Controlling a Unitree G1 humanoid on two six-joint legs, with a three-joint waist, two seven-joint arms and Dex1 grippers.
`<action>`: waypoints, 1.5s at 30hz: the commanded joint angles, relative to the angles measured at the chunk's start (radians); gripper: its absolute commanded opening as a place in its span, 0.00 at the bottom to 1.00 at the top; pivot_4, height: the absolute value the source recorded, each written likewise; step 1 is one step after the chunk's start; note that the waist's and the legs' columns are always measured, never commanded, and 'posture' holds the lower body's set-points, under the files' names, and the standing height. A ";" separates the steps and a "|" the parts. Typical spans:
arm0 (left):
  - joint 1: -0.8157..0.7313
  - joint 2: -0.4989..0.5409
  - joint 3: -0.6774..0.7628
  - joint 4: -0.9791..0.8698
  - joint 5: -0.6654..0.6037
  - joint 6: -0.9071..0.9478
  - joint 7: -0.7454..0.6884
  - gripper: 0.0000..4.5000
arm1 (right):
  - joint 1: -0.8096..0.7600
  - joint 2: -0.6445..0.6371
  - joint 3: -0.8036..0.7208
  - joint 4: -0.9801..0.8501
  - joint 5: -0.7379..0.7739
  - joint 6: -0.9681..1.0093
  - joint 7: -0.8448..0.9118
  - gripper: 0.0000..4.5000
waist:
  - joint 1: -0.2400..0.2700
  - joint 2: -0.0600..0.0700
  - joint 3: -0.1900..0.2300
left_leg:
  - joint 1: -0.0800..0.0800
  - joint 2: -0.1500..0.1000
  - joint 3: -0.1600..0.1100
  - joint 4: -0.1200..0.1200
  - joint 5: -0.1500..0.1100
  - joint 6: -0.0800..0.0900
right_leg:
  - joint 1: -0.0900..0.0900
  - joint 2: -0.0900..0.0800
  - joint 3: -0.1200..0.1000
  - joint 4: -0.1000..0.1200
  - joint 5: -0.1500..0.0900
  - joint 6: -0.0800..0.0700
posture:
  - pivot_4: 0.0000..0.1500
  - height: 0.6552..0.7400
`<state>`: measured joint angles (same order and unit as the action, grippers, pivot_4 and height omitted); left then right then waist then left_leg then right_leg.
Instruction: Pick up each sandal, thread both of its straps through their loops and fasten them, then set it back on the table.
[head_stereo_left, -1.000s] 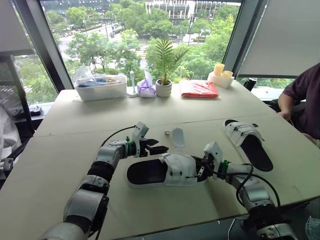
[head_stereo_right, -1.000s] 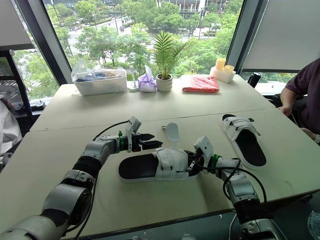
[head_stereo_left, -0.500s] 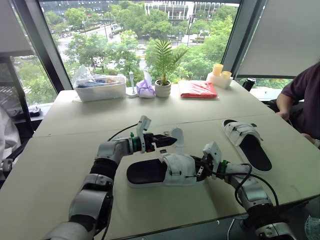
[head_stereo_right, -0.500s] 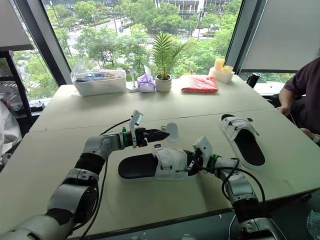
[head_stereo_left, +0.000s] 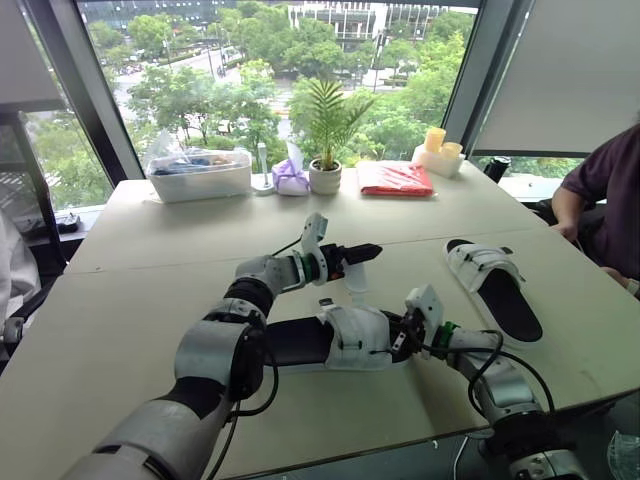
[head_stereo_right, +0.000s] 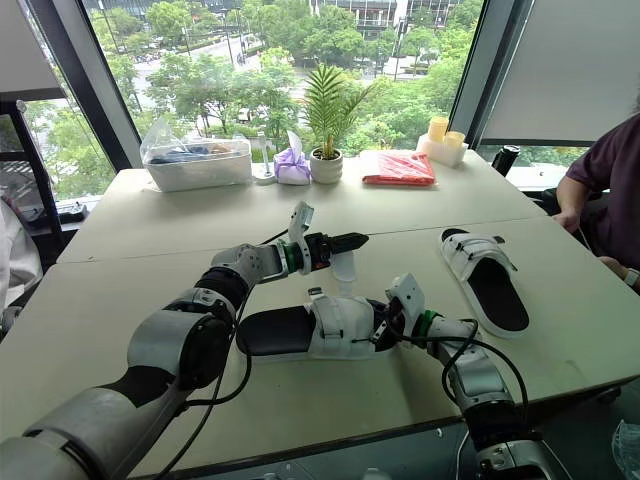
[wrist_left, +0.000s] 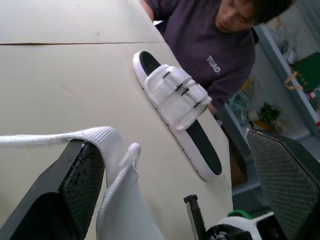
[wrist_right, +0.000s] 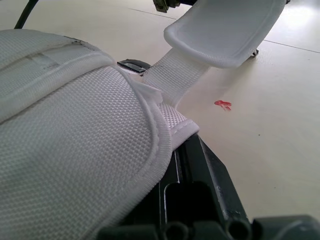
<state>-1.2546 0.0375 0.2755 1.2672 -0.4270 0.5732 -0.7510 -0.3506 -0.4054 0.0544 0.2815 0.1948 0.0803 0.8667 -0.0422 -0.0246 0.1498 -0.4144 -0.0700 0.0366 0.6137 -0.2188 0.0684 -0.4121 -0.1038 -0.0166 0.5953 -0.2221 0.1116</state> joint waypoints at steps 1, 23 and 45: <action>-0.045 -0.008 0.069 0.038 -0.016 -0.051 0.063 0.99 | 0.044 0.014 0.025 0.035 -0.031 0.031 -0.035 0.00 | 0.001 -0.001 0.001 | 0.000 0.000 0.000 0.000 0.000 0.000 | 0.000 0.000 0.000 0.000 0.000 0.000 | 1.00 0.99; -0.047 -0.060 0.059 0.045 0.123 -0.262 0.085 0.01 | 0.072 0.017 0.031 0.005 -0.031 0.036 -0.060 0.00 | 0.004 -0.001 0.001 | -0.001 0.000 0.000 0.000 0.000 -0.001 | 0.000 0.000 -0.001 0.000 0.001 0.001 | 1.00 0.99; 0.186 0.288 -0.706 -0.306 1.175 -1.702 0.512 0.07 | 0.039 -0.035 0.022 0.072 -0.040 0.002 -0.012 0.00 | 0.029 0.001 -0.001 | -0.004 0.000 0.000 0.000 -0.002 -0.002 | -0.003 -0.002 -0.001 -0.002 0.000 -0.006 | 1.00 0.99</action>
<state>-1.0396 0.3285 -0.4204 0.9854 0.7072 -1.1204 -0.3544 -0.3296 -0.4378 0.0502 0.2716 0.1905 0.0502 0.8591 -0.0130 -0.0236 0.1492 -0.4182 -0.0702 0.0366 0.6138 -0.2203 0.0669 -0.4149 -0.1054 -0.0174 0.5935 -0.2223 0.1054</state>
